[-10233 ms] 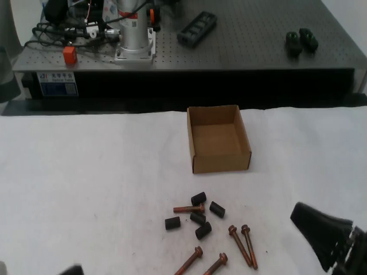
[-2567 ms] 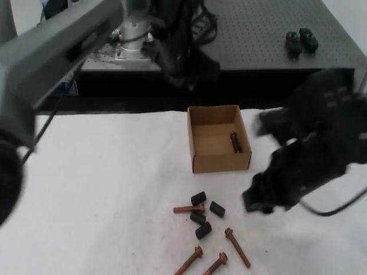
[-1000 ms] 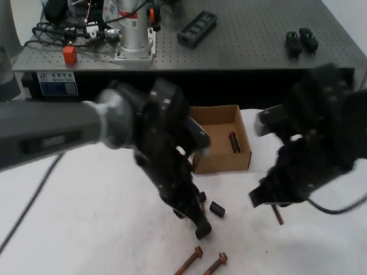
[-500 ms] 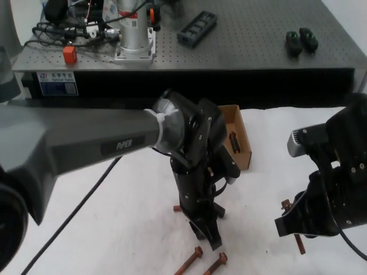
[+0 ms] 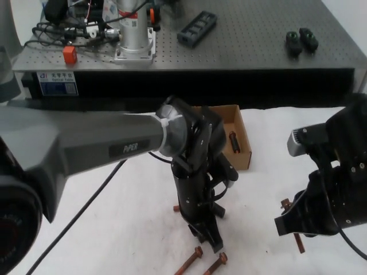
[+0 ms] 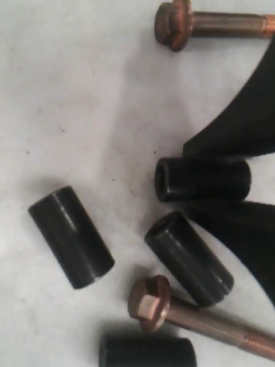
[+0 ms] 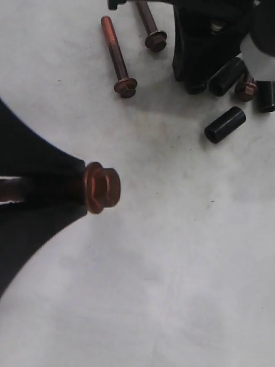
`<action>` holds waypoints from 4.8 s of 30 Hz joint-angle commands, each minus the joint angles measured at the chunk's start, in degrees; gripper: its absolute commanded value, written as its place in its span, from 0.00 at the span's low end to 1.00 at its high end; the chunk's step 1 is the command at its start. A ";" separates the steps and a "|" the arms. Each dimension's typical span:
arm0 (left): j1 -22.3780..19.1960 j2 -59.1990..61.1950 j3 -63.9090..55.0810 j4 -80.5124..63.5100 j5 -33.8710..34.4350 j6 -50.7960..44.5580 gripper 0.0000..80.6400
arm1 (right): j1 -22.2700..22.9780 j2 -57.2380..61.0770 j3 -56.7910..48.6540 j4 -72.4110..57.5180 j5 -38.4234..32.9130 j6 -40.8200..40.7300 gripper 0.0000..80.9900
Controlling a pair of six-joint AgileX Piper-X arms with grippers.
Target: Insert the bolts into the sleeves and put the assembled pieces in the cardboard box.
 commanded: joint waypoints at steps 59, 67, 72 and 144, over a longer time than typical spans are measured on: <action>5.20 -45.35 45.28 -72.17 26.79 -33.17 0.01 | 5.60 -7.00 13.44 -61.01 -29.23 32.82 0.46; 5.20 -42.09 45.28 -87.00 12.67 -32.89 0.01 | -6.11 -15.55 13.44 -53.02 -31.33 29.61 0.46; 5.20 -34.65 44.39 -104.06 8.15 -32.89 0.01 | -14.95 -21.50 13.44 -44.39 -29.65 24.09 0.46; 11.20 -32.10 21.53 -7.02 -4.74 -20.00 0.35 | 10.15 50.60 -34.22 6.06 7.69 -21.34 0.40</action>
